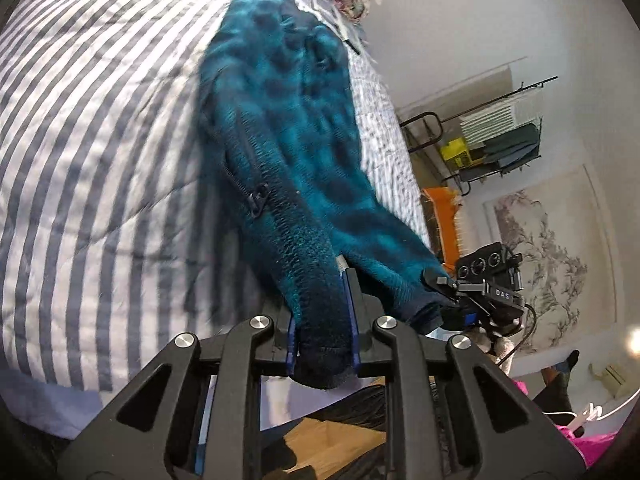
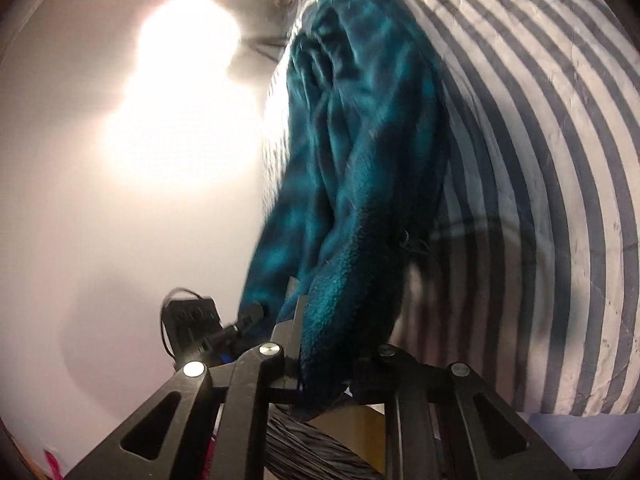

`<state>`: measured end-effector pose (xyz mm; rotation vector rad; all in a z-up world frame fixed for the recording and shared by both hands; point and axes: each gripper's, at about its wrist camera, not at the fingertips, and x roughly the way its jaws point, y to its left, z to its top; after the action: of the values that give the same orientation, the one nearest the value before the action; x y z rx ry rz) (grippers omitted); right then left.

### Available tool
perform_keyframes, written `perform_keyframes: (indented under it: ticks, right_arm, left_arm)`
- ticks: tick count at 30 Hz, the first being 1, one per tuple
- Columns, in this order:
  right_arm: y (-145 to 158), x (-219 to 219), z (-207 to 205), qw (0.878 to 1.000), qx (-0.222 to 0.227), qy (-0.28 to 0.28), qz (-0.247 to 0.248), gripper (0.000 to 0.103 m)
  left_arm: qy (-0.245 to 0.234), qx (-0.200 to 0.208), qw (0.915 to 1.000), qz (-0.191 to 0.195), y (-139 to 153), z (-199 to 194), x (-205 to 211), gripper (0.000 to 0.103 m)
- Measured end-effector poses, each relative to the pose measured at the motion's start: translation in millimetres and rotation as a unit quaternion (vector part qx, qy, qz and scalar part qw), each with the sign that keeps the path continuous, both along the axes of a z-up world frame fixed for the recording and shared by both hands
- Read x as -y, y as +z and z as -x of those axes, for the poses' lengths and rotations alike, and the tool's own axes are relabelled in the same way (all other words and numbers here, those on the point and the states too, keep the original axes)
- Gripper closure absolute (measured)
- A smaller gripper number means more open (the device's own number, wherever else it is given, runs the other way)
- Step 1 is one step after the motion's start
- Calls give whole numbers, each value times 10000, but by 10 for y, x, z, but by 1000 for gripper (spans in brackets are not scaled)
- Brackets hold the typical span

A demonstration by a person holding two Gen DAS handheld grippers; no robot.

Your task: Fold large clothes

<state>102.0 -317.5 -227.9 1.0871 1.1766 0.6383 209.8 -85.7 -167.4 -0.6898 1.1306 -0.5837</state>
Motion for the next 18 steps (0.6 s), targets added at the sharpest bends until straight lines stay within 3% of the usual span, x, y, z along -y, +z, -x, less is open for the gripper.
perform_keyframes:
  ticks: [9, 18]
  right_arm:
    - [310, -56, -618, 9990, 133, -383, 202, 89]
    - [267, -64, -1479, 9950, -5, -677, 731, 90]
  left_arm:
    - [307, 39, 9991, 295, 282, -601, 50, 86]
    - [918, -201, 9944, 482, 71, -1353, -114, 86]
